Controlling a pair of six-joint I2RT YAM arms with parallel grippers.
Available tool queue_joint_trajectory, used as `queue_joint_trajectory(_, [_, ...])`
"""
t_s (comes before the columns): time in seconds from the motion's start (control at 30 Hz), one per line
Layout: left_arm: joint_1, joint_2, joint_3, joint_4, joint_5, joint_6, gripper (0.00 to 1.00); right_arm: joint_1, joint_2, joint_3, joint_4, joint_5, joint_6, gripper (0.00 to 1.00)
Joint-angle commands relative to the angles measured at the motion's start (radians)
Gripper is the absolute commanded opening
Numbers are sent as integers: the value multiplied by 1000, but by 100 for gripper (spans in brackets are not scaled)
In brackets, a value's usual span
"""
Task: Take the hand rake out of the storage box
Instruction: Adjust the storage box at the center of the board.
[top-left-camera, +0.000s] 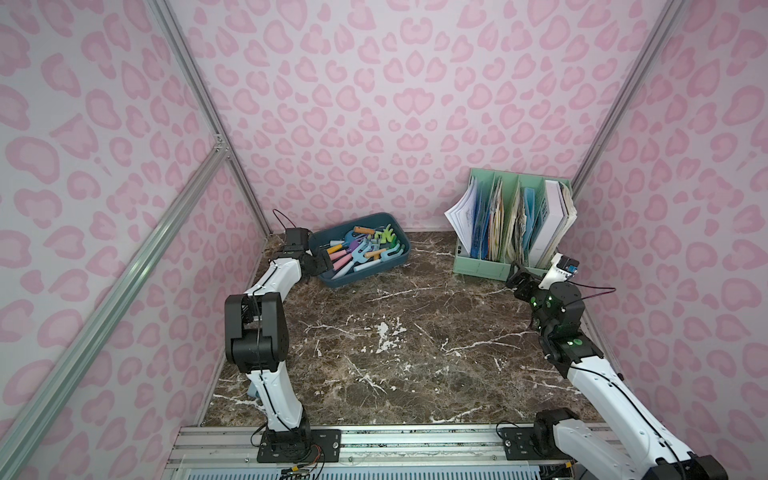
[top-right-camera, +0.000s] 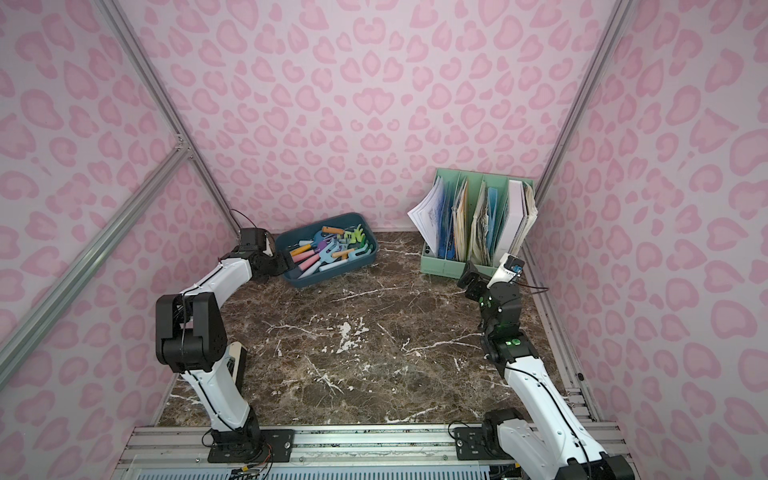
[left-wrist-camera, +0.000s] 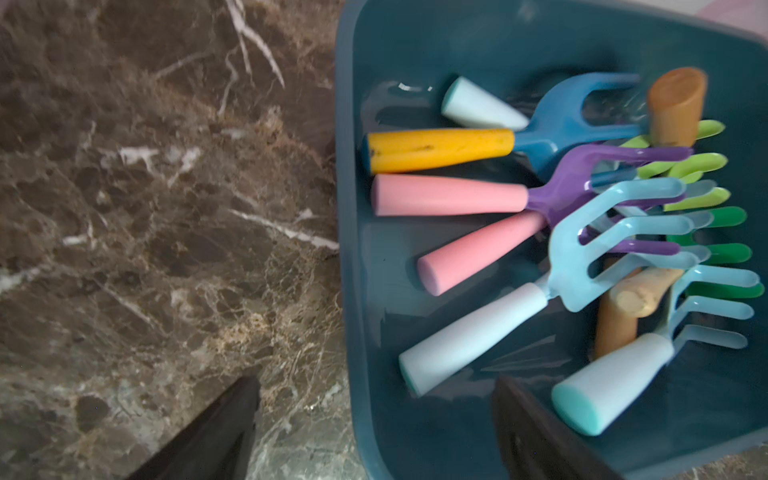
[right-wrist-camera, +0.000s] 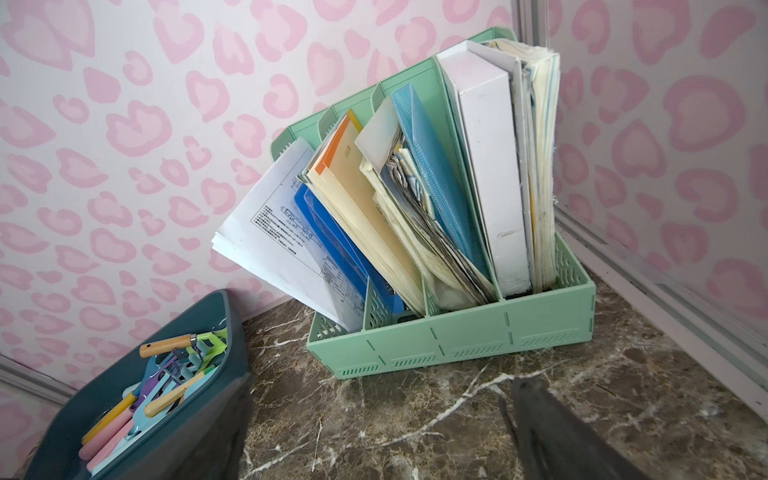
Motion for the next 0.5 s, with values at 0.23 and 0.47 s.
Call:
queue_joint_trajectory(0.23, [-52, 56, 58, -134, 14, -50, 57, 3, 23, 8, -3, 19, 45, 99])
queue_joint_trajectory(0.47, [-128, 22, -26, -149, 31, -105, 46, 4, 21, 12, -20, -15, 66, 99])
